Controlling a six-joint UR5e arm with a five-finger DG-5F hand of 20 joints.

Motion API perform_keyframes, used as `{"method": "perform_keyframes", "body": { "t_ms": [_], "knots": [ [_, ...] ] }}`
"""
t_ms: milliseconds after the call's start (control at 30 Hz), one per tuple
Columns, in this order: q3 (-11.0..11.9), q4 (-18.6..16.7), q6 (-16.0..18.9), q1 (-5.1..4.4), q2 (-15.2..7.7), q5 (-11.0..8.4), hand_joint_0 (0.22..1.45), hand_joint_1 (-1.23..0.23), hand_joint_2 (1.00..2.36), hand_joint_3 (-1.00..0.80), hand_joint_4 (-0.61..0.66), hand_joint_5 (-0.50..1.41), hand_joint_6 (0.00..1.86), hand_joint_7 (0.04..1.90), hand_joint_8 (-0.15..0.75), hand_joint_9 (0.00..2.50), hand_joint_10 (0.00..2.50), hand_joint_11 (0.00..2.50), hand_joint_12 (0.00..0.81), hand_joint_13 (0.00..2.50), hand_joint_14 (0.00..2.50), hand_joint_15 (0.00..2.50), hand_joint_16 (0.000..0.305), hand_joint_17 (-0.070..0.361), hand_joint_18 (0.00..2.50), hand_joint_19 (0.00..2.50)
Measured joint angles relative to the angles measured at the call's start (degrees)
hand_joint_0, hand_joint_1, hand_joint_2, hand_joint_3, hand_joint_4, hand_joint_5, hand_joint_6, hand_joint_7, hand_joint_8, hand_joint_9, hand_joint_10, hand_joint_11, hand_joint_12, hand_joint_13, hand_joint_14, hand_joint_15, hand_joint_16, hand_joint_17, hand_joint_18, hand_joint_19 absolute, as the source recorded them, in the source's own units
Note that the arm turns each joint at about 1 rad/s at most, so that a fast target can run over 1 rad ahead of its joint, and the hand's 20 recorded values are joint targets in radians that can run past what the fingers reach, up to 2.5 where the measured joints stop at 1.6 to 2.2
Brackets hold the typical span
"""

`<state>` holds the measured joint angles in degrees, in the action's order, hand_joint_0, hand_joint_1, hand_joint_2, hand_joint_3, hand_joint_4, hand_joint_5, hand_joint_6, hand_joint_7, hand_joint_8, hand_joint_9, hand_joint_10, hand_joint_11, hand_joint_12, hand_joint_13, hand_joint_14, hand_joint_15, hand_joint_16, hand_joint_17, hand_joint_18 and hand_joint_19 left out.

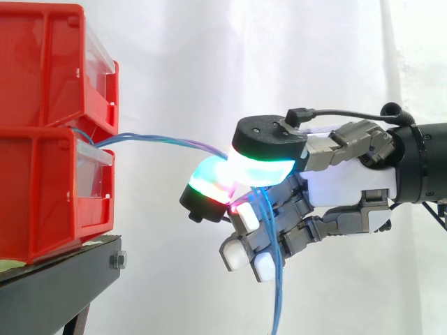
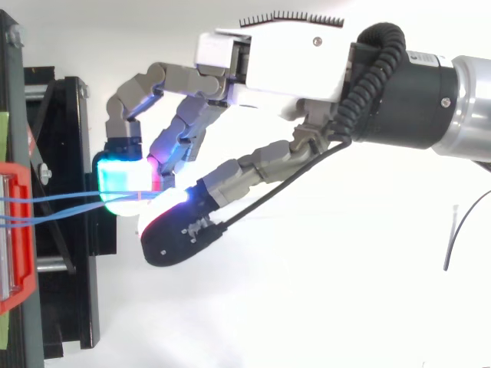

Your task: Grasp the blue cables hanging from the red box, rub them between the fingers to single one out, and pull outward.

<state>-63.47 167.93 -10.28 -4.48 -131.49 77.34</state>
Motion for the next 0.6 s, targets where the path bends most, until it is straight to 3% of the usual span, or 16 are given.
{"method": "perform_keyframes", "body": {
  "t_ms": [233,433,600],
  "knots": [
    [0.02,0.19,0.00,-0.02,-0.01,0.00,0.63,-0.87,1.00,-0.50,0.17,-0.20,0.85,1.00,0.301,0.94,0.02,0.81,0.376,0.85,0.02,0.53,0.056,0.127,0.80,0.60],
    [0.21,0.26,0.00,0.00,-0.02,-0.03,0.56,-0.65,1.00,-0.50,0.17,-0.17,0.84,1.06,0.338,1.06,0.02,0.82,0.399,0.89,0.02,0.55,0.058,0.129,0.81,0.64],
    [0.26,0.32,0.00,0.00,-0.01,-0.01,0.59,-0.67,1.00,-0.44,0.16,-0.16,0.83,1.09,0.337,1.06,0.02,0.81,0.401,0.89,0.02,0.55,0.057,0.128,0.82,0.65]
  ]
}}
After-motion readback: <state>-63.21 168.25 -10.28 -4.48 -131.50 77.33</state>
